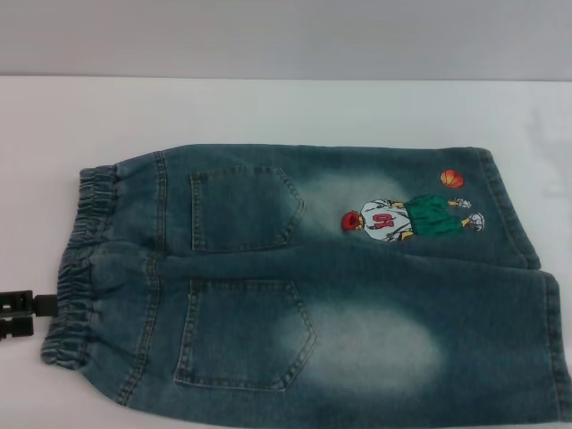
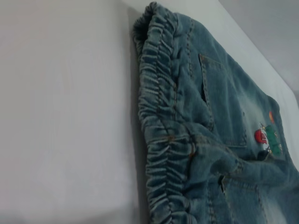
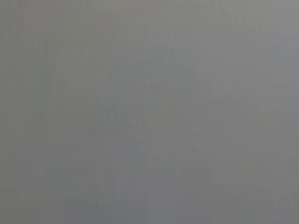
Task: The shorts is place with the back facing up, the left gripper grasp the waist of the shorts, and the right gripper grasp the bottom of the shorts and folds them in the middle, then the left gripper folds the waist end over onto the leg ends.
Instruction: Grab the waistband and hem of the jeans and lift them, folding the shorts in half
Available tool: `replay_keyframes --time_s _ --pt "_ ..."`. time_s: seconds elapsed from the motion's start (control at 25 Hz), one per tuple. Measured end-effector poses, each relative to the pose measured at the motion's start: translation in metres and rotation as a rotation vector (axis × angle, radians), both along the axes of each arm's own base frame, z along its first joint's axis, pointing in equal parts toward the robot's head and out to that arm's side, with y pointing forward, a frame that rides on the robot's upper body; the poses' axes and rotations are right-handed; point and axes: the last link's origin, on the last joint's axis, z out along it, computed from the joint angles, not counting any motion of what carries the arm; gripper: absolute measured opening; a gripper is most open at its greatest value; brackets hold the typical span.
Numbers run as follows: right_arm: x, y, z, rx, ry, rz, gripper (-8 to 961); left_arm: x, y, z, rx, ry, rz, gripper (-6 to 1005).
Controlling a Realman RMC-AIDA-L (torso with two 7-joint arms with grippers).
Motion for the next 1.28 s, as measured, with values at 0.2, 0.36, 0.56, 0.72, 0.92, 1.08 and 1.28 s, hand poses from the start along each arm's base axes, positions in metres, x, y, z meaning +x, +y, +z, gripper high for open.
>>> replay_keyframes --time_s 0.2,0.36,0.56,0.72,0.92,1.08,1.28 --pt "0.0 0.0 0.0 0.001 -0.001 0.0 582 0.003 0.006 0.003 -0.03 0.014 0.011 821" --pt "0.0 0.0 0.001 0.003 0.0 0.0 582 0.002 0.006 0.003 -0.048 0.029 0.019 820" --pt "0.0 0.001 0.001 0.005 0.001 0.0 582 0.002 0.007 0.002 -0.053 0.032 0.026 820" --pt "0.0 0.001 0.001 0.005 0.002 0.0 582 0.002 0.006 -0.002 -0.062 0.037 0.029 820" --pt "0.0 0.001 0.002 0.005 0.0 0.0 582 0.001 0.005 -0.005 -0.07 0.042 0.034 820" --pt "0.0 0.001 0.002 0.006 -0.001 0.0 581 0.002 0.006 -0.007 -0.077 0.045 0.032 820" --pt "0.0 0.001 0.002 0.006 -0.001 0.0 581 0.002 0.006 -0.008 -0.083 0.047 0.032 819"
